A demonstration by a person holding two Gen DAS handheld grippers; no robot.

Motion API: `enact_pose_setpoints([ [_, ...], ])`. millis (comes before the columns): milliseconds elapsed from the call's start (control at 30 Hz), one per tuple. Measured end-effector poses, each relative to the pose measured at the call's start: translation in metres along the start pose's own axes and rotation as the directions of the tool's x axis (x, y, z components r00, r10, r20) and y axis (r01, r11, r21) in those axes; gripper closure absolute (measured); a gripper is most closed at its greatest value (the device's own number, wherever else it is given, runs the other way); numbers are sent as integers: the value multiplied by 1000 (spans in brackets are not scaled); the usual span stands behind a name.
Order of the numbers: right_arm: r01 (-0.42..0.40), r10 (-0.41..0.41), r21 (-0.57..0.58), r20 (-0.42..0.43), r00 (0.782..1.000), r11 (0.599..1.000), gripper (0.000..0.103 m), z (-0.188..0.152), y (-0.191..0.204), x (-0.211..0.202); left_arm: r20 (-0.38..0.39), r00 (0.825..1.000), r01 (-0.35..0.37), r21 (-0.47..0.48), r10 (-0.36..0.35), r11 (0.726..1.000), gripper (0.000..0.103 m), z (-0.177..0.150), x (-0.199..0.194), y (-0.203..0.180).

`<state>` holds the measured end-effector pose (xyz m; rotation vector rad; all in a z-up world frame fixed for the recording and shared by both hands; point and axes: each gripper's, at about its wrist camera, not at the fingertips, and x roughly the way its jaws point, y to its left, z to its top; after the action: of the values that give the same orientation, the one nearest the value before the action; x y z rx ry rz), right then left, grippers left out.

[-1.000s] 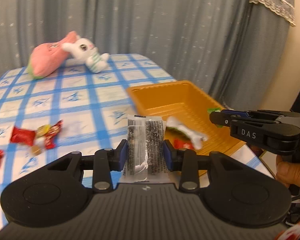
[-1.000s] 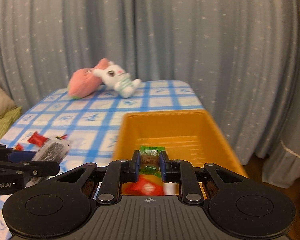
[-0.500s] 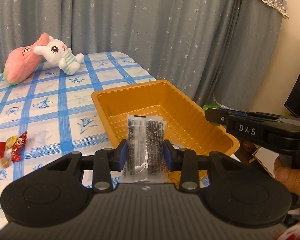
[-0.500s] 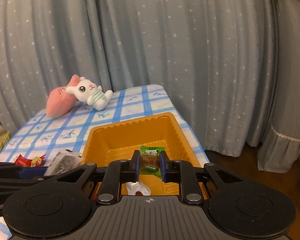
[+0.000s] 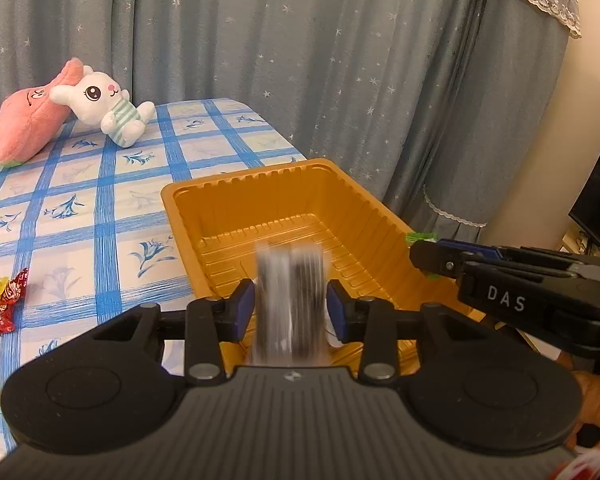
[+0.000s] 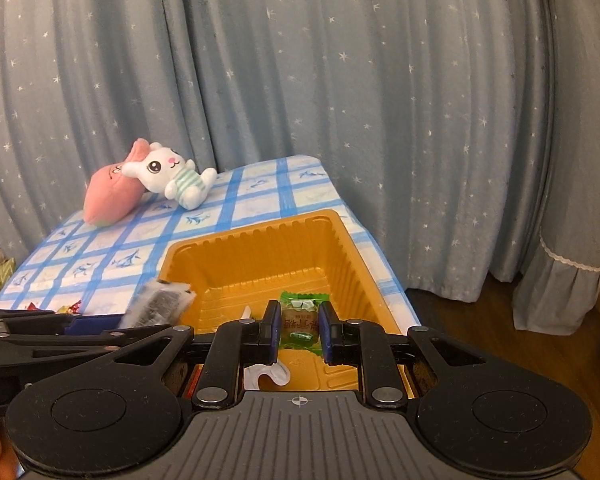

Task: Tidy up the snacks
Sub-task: 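Carry both snacks over the orange tray and open both tools to drop them, then move both open tools back toward the remaining red candies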

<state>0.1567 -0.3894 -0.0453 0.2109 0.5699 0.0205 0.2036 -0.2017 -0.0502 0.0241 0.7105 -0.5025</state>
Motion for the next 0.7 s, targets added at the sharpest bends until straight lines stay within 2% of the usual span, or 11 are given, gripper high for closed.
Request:
enact_pose_setpoints([
  [467,-27,27,-13,-9,1000,1000,83,-1,8,2,-2,999,-41,-44,41,998,64,-13,-23,29],
  [600,-57,58,26,-14,998,998,83,-1,7,5,4,999,-48,-46,48,998,64,-13,-28,33],
  [633,-63,64,38,-22,998,997,79,-1,5,7,4,999,-50,-47,51,998,64,-13,-30,33],
  [667,-60,62,51,-25,998,997,61,-1,4,7,3,999,-53,-48,53,997,64,-14,-31,34],
  [700,-55,56,63,-20,998,996,48,-1,2,7,2,998,-55,-49,55,997,64,-15,-32,35],
])
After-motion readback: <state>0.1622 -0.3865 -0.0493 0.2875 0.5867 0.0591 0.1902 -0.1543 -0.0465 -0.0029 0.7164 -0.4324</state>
